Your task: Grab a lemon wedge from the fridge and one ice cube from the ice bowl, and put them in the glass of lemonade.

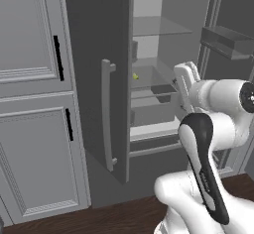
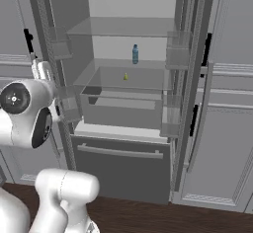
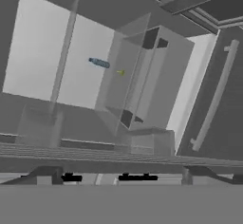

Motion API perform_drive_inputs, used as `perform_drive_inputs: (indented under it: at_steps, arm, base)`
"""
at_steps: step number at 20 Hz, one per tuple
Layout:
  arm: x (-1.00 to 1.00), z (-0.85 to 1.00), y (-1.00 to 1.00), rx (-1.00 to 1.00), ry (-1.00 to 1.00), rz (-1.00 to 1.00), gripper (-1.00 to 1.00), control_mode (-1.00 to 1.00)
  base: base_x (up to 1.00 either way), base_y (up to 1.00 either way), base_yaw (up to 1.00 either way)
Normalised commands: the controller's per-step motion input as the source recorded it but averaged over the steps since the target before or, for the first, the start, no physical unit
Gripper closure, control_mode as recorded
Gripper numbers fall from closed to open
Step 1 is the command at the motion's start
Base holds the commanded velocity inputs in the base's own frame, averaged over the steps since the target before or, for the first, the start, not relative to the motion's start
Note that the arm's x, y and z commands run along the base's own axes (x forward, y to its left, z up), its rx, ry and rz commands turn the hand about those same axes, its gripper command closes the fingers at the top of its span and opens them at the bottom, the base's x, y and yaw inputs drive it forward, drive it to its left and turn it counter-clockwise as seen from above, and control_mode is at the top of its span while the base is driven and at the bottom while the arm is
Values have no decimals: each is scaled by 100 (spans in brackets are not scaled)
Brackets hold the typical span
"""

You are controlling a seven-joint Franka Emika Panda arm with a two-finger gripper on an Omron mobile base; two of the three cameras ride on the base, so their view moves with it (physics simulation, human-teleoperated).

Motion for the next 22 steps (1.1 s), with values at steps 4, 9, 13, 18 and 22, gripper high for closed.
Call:
perform_drive_inputs:
  at_steps: [4, 9, 13, 18, 22]
  arm:
    - [3, -7, 5, 29, 50, 0, -100, -100]
    - [53, -48, 14, 14, 21, 8, -100, -100]
    - [73, -72, 23, 17, 0, 20, -100, -100]
    - [75, -22, 35, 18, 6, 17, -100, -100]
    - [77, -1, 53, 13, 8, 8, -100, -100]
  base:
    - [0, 0, 0]
    - [0, 0, 0]
    - [0, 0, 0]
    - [0, 0, 0]
    - [0, 0, 0]
